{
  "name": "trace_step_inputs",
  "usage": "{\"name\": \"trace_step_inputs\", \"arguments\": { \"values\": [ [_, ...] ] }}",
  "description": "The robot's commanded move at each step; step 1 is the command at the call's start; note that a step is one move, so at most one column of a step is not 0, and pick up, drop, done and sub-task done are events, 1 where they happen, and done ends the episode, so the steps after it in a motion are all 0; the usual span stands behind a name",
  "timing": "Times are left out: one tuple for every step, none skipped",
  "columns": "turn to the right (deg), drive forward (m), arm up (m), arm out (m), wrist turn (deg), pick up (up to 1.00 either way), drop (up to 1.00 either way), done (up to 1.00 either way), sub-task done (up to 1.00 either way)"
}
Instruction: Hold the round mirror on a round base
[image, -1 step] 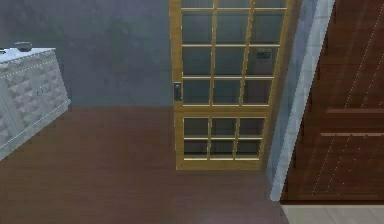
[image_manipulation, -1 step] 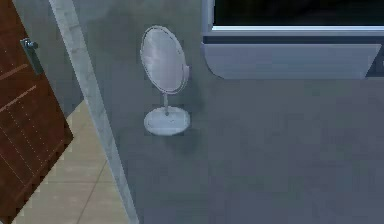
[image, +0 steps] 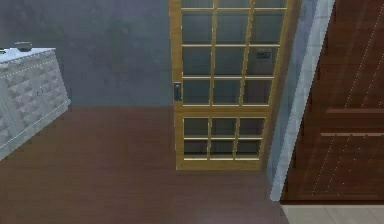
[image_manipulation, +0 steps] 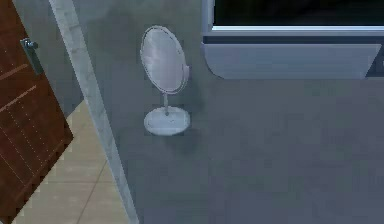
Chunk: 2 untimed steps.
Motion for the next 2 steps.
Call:
{"name": "trace_step_inputs", "arguments": {
  "values": [
    [0.0, 0.00, 0.38, 0.00, 0.0, 0.00, 0.00, 0.00, 0.00],
    [0.0, 0.00, 0.00, 0.24, 0.0, 0.00, 0.00, 0.00, 0.00]
  ]
}}
